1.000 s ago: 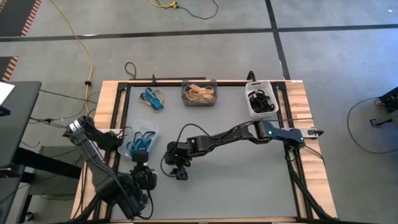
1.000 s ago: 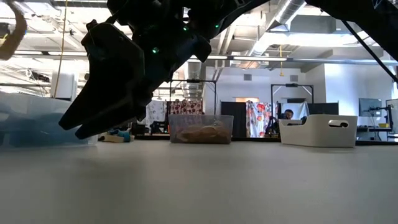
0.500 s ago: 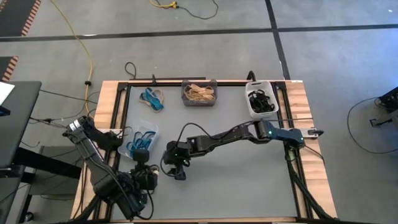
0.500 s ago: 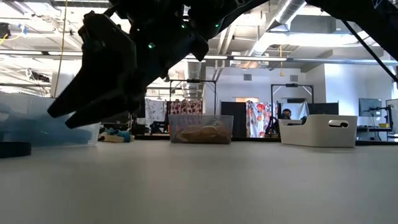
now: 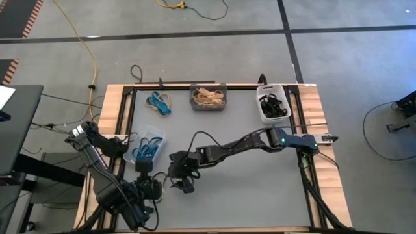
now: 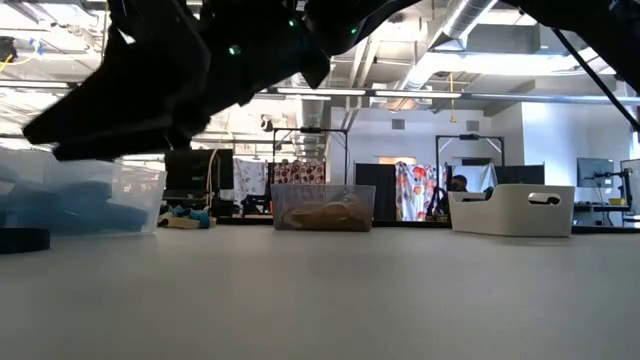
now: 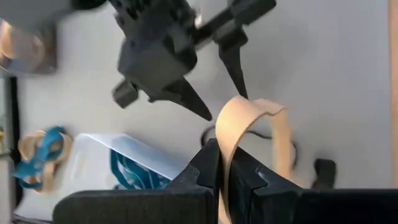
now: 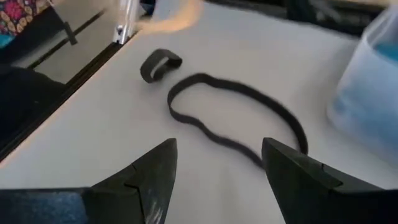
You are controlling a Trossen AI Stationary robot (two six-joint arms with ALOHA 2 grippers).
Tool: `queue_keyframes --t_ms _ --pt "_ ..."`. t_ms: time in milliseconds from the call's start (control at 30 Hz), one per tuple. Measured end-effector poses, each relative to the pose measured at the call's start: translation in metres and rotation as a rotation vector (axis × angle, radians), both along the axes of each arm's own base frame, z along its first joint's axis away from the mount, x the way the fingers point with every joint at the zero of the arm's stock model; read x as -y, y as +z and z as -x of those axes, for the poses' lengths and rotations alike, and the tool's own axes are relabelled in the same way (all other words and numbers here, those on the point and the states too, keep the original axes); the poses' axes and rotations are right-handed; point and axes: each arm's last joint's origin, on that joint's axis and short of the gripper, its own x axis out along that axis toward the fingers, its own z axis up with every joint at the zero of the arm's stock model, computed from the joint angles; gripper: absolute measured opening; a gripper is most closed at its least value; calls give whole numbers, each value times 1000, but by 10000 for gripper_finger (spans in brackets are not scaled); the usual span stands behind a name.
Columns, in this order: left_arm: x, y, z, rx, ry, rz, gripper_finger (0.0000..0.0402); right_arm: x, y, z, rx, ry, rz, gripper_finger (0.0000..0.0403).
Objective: Sort rubber bands into baskets
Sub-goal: Put the brown rubber band into the black bin
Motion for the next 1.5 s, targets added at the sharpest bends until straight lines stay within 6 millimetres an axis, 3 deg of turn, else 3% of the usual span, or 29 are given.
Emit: queue_keyframes --t_ms 367,567,833,1000,1300,1500 --pt "4 -2 0 -3 21 47 0 -4 -15 -3 20 32 26 265" --pt "7 -10 -3 3 -11 42 0 -9 -5 -5 87 118 -65 265" --pt "4 -33 -2 -38 -3 -6 0 -35 9 -2 210 287 -161 265" --pt "6 -34 -5 -1 -33 -6 0 -41 18 -4 296 271 -182 265" --pt "9 -34 -7 18 -34 23 0 -30 16 -7 264 205 -189 265" --pt "6 -34 -5 5 -31 -9 0 -27 2 -2 113 196 -163 265"
